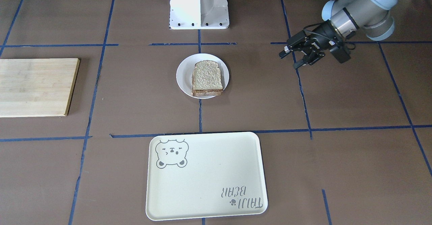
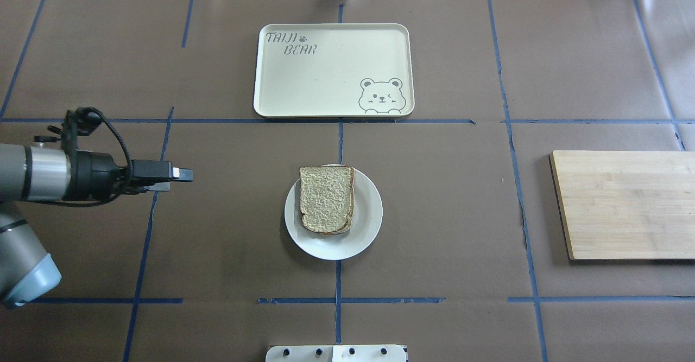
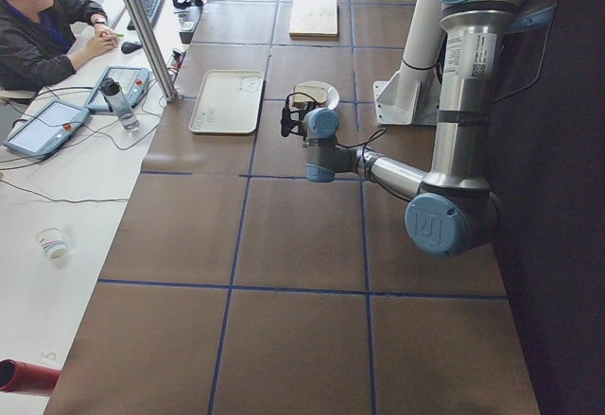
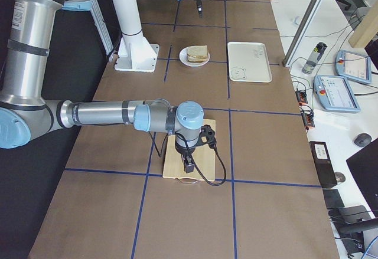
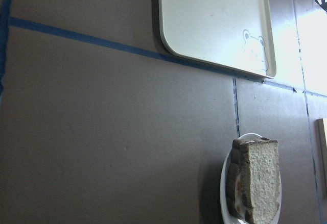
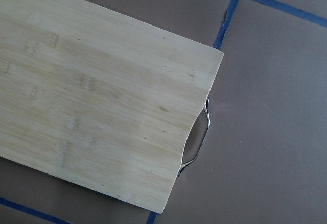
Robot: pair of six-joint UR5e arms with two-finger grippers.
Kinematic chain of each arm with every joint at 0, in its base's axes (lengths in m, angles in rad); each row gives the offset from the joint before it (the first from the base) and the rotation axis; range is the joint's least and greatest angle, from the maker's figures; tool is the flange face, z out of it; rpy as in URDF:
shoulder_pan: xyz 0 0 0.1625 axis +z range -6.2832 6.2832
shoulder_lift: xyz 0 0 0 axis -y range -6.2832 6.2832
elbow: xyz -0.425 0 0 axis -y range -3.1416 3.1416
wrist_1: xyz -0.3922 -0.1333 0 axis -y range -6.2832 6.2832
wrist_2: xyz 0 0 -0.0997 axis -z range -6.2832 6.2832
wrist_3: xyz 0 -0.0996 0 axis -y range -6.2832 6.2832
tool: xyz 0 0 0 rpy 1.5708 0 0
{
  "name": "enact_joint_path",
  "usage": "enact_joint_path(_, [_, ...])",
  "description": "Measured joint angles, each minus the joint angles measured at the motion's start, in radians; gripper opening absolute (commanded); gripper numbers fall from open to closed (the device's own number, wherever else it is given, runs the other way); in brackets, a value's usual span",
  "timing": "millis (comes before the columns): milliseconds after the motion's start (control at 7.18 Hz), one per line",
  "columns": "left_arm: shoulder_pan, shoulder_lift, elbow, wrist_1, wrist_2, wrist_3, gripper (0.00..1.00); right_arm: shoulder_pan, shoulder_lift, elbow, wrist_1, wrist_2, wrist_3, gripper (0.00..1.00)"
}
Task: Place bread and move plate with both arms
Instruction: 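Reach the left gripper toward the edge of the white plate, then grip the plate rim with the left gripper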
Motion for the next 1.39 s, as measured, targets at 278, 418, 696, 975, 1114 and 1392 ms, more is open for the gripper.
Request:
enact_joint_path(278, [0.172, -0.098, 0.051, -0.021, 0.215, -0.069, 1.00, 0.000, 0.000, 0.000, 0.000, 0.000, 0.000, 1.00])
enact_joint_path(418, [0.241, -0.153, 0.085, -0.024, 0.295, -0.102, 0.97, 0.000, 0.000, -0.001, 0.000, 0.000, 0.000, 1.00])
enact_joint_path(696, [0.296, -0.213, 0.167, -0.061, 0.363, -0.126, 0.88, 0.000, -0.001, -0.001, 0.000, 0.000, 0.000, 1.00])
enact_joint_path(975, [0.305, -0.235, 0.233, -0.099, 0.373, -0.129, 0.59, 0.000, -0.002, -0.001, 0.000, 0.000, 0.000, 1.00])
enact_joint_path(1114, [0.306, -0.242, 0.243, -0.105, 0.374, -0.137, 0.56, 0.001, -0.002, 0.000, 0.000, 0.000, 0.000, 1.00])
enact_joint_path(1392, [0.306, -0.251, 0.249, -0.108, 0.375, -0.189, 0.53, 0.001, -0.002, 0.002, 0.000, 0.000, 0.000, 1.00])
